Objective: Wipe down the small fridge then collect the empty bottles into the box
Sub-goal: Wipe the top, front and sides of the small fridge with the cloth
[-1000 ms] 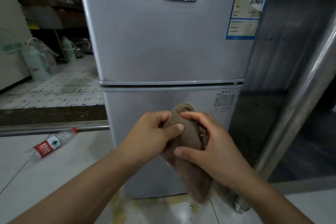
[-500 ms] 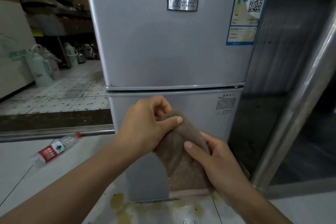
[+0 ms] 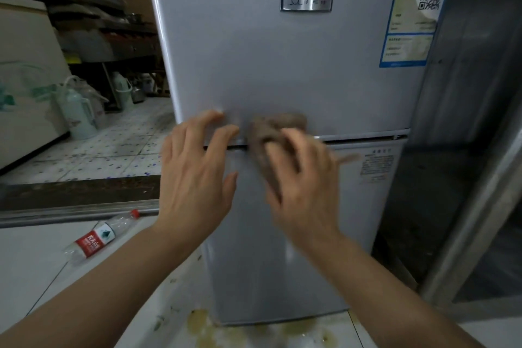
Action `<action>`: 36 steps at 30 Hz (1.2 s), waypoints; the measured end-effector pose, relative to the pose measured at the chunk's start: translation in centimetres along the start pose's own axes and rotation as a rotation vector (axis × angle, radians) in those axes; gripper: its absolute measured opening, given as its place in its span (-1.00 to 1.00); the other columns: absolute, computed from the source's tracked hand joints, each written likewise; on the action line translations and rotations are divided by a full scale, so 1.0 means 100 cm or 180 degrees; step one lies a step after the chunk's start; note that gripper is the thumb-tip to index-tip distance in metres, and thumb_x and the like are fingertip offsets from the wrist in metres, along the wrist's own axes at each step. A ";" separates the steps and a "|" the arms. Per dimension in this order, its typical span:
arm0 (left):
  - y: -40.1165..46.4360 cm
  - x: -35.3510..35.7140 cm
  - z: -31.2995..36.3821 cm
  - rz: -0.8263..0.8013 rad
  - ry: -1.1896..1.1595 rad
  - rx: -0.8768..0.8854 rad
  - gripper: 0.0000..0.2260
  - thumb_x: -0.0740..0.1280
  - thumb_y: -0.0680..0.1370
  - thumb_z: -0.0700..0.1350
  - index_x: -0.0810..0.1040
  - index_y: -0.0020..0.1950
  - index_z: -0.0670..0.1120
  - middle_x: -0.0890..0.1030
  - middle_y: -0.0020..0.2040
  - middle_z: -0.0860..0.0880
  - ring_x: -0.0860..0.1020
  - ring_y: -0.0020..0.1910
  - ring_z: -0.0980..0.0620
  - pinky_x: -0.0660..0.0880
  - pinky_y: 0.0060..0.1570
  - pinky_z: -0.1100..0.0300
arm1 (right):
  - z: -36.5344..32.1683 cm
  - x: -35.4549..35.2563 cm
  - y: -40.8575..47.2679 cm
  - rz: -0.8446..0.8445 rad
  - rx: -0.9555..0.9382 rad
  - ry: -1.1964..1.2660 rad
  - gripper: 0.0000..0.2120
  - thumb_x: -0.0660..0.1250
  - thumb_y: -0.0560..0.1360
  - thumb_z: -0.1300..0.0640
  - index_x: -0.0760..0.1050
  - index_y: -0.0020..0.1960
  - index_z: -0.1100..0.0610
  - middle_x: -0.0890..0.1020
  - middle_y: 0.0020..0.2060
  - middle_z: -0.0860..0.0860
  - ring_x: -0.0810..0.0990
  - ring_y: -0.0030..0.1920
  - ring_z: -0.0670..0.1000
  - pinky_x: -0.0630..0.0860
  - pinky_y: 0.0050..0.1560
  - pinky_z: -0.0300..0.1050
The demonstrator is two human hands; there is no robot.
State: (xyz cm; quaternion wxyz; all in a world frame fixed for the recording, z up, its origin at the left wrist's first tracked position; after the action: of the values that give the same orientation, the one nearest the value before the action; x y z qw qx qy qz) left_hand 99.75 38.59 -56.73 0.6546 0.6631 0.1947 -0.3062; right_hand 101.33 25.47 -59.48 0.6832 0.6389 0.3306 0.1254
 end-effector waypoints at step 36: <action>-0.004 0.060 0.058 0.0529 0.0240 0.0803 -0.46 0.35 0.42 -0.20 0.35 0.39 -0.05 0.15 0.43 -0.08 0.17 0.36 -0.15 0.02 0.34 -0.29 | 0.156 -0.017 -0.060 0.0582 0.2027 0.0658 -0.54 0.23 0.45 0.41 0.27 0.34 0.36 0.31 0.32 0.33 0.31 0.36 0.19 0.17 0.39 -0.24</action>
State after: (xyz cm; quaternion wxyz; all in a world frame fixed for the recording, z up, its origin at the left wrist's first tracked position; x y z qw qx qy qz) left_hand 103.00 32.00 -60.74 0.5815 0.7650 0.1235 -0.2479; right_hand 108.07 11.26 -65.22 0.3984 0.8309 0.3619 0.1408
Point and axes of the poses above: each hand's wrist, its own y-axis towards the middle knuckle, its own x-axis out of the palm, z = x × y, the point moved 7 cm from there along y, towards the middle knuckle
